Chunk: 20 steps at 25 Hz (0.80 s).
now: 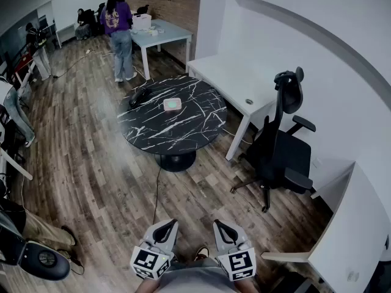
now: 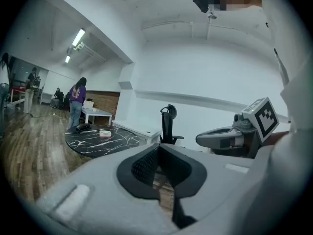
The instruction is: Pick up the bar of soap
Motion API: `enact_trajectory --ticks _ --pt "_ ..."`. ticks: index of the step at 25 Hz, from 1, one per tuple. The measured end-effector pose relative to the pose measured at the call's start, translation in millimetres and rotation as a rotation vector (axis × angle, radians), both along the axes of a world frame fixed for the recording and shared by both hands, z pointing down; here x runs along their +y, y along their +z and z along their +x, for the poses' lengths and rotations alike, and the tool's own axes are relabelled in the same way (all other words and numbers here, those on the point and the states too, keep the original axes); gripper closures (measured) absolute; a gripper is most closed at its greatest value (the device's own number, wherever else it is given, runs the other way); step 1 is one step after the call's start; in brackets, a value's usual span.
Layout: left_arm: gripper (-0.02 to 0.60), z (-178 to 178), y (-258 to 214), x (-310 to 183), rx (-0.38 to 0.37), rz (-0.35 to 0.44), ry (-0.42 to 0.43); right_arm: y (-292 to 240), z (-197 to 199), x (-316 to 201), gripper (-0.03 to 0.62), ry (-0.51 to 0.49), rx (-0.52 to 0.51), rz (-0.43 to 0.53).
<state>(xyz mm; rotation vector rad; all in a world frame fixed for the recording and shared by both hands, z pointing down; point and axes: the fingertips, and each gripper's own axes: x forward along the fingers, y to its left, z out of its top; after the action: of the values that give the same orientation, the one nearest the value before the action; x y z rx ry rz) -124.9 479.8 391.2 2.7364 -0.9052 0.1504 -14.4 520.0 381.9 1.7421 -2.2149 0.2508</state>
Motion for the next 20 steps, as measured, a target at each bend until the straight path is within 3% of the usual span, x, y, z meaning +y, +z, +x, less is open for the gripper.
enact_trajectory --ticks 13,20 --pt "0.584 23 4 1 -0.008 -0.017 0.016 4 19 3 0.594 0.003 -0.010 -0.007" --pt "0.584 42 -3 -7 -0.017 -0.013 -0.009 4 45 -1 0.592 -0.008 -0.046 0.036"
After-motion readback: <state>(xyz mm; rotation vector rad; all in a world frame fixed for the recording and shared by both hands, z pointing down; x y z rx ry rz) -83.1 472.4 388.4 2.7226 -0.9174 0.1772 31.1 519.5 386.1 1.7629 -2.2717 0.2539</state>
